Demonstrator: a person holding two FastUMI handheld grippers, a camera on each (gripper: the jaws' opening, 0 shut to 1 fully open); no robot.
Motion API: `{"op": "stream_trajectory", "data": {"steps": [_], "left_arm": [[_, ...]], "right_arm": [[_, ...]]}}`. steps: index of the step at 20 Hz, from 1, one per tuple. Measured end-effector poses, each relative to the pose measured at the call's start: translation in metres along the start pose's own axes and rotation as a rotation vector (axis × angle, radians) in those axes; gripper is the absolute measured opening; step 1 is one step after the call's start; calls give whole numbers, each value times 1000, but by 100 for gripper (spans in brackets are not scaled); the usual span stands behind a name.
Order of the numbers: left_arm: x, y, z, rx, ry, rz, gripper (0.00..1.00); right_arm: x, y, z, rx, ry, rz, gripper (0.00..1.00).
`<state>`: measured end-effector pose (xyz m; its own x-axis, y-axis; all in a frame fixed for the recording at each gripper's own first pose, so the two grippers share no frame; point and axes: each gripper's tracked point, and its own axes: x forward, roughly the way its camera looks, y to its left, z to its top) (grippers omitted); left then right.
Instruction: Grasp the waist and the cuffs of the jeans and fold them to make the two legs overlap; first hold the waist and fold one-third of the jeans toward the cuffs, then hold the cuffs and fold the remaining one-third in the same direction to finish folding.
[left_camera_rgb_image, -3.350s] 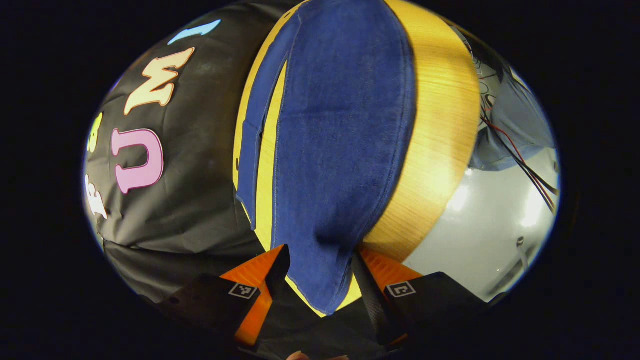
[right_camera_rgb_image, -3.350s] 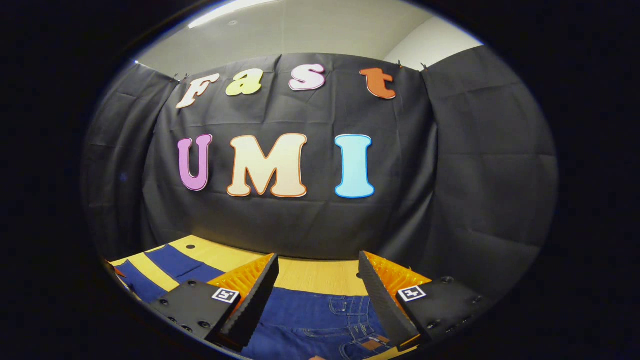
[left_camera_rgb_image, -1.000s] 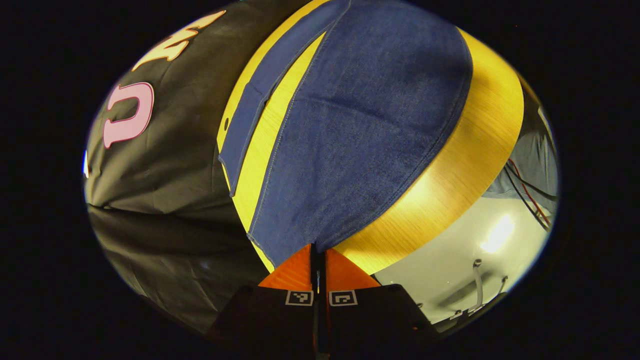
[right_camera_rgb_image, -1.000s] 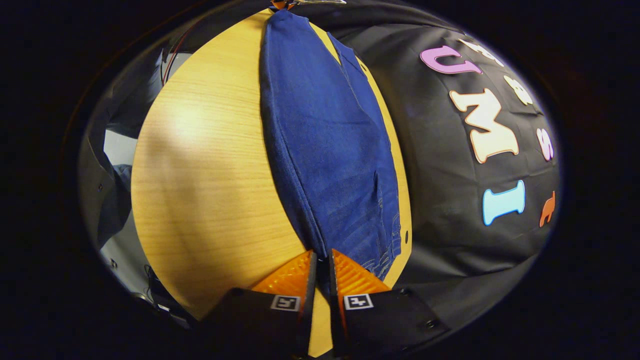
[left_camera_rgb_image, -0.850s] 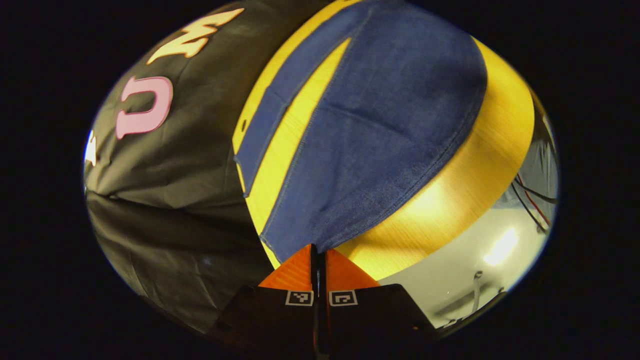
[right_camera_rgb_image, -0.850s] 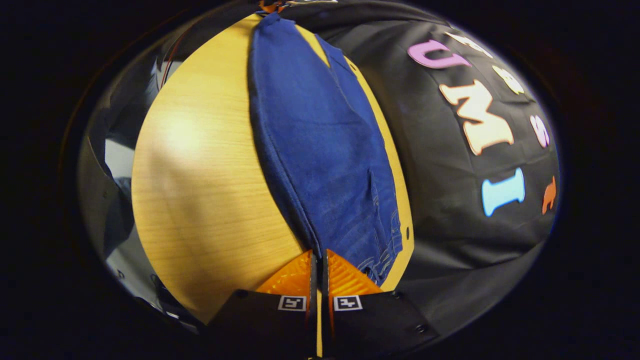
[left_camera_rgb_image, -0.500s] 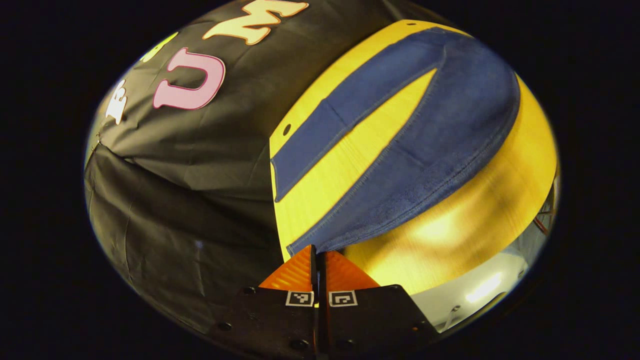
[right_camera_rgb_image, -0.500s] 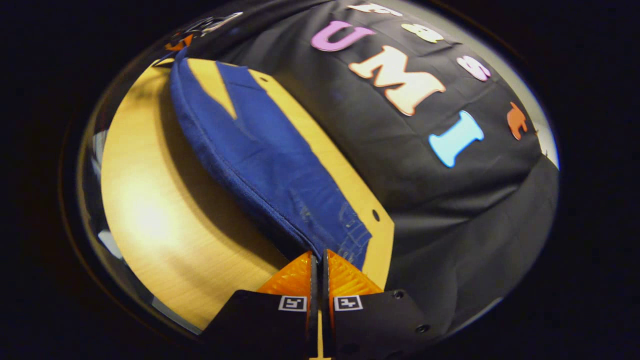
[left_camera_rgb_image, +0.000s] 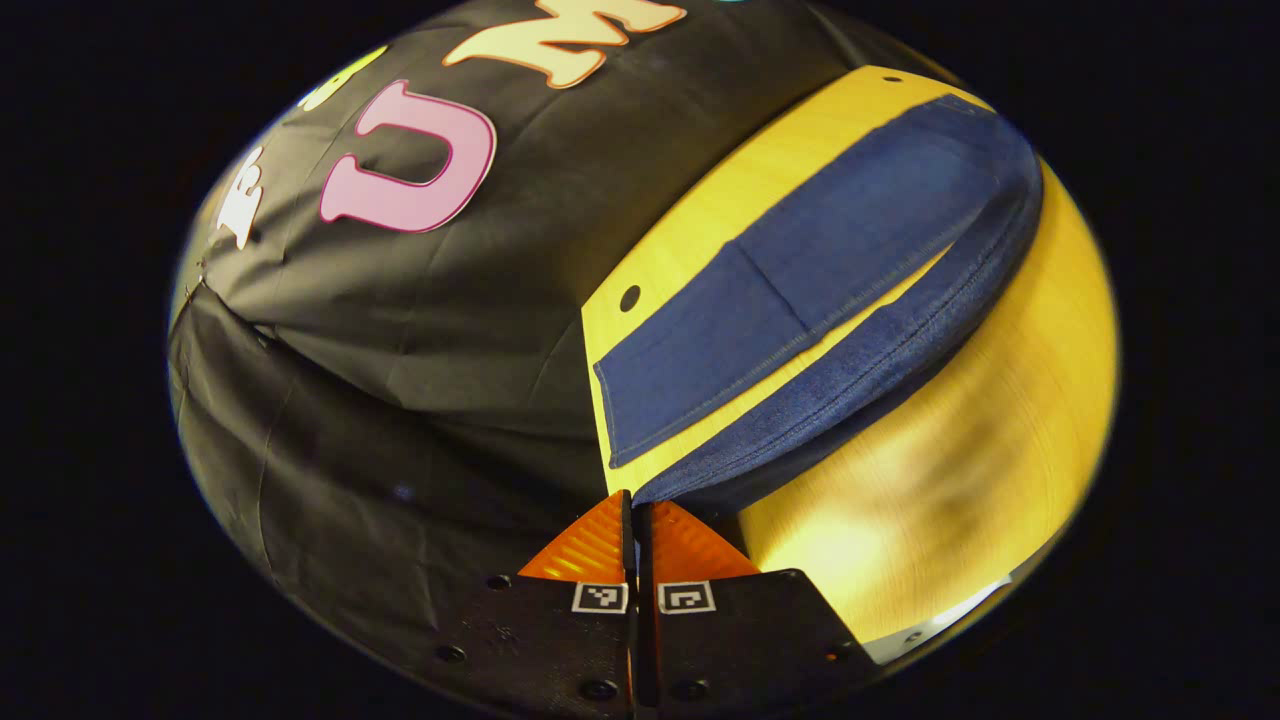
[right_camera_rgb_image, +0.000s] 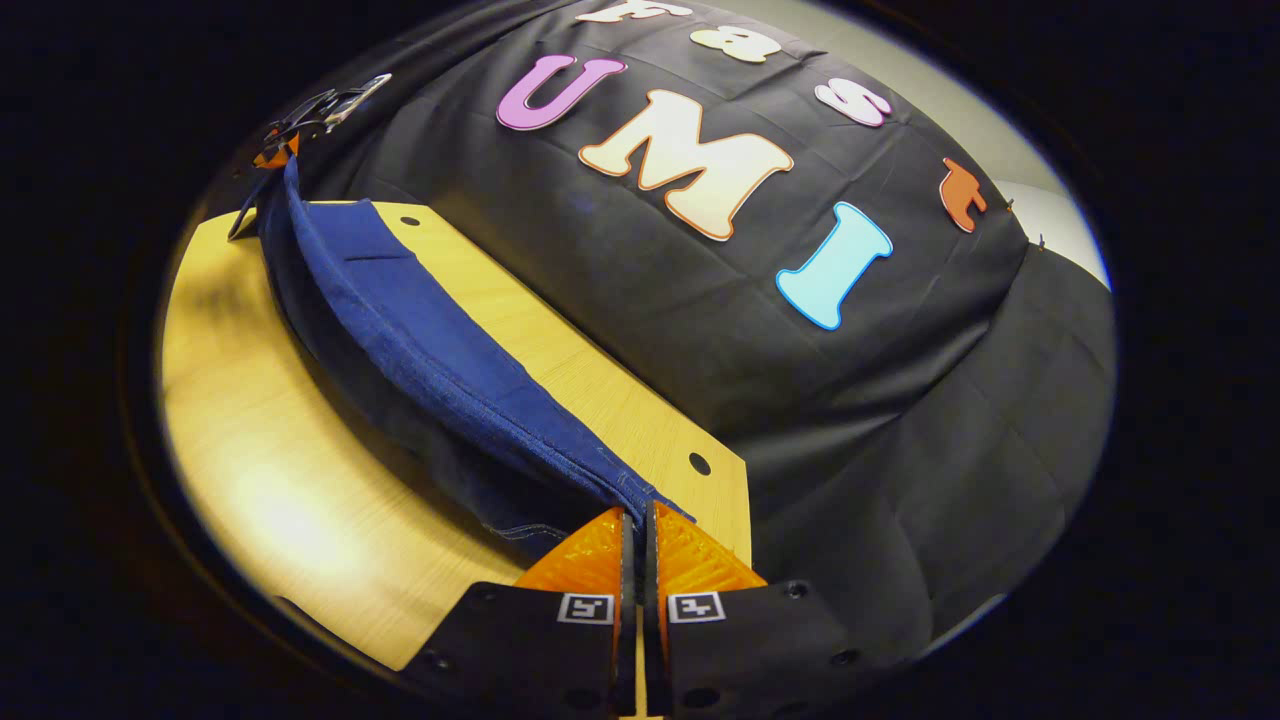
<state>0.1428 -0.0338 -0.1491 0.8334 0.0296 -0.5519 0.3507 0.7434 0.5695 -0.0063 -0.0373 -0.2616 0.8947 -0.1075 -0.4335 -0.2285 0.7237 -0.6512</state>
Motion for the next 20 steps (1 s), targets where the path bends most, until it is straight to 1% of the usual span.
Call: {"op": "stream_trajectory", "data": {"steps": [2,3,7,9,11,13,16,17,20], "left_arm": [[18,5,13,-27,-3,-25,0],[28,8,20,-25,-3,-29,0],[65,13,50,57,-16,-52,0],[84,14,62,80,-19,-69,0],[104,14,74,65,-29,-89,0],[126,7,84,17,-24,-114,0],[160,-6,92,-18,-15,-178,0],[171,-11,95,-21,-10,-201,0],[197,-24,99,-15,-2,-258,0]], "right_arm": [[5,2,4,-2,10,-9,5],[13,5,6,-1,18,-16,5],[44,0,16,31,49,-41,5],[63,-3,18,53,71,-54,5],[81,-2,21,75,83,-68,5],[103,-2,21,100,103,-82,5],[132,3,17,134,135,-95,5],[141,7,14,142,151,-93,4],[171,26,-5,163,231,-62,5]]}}
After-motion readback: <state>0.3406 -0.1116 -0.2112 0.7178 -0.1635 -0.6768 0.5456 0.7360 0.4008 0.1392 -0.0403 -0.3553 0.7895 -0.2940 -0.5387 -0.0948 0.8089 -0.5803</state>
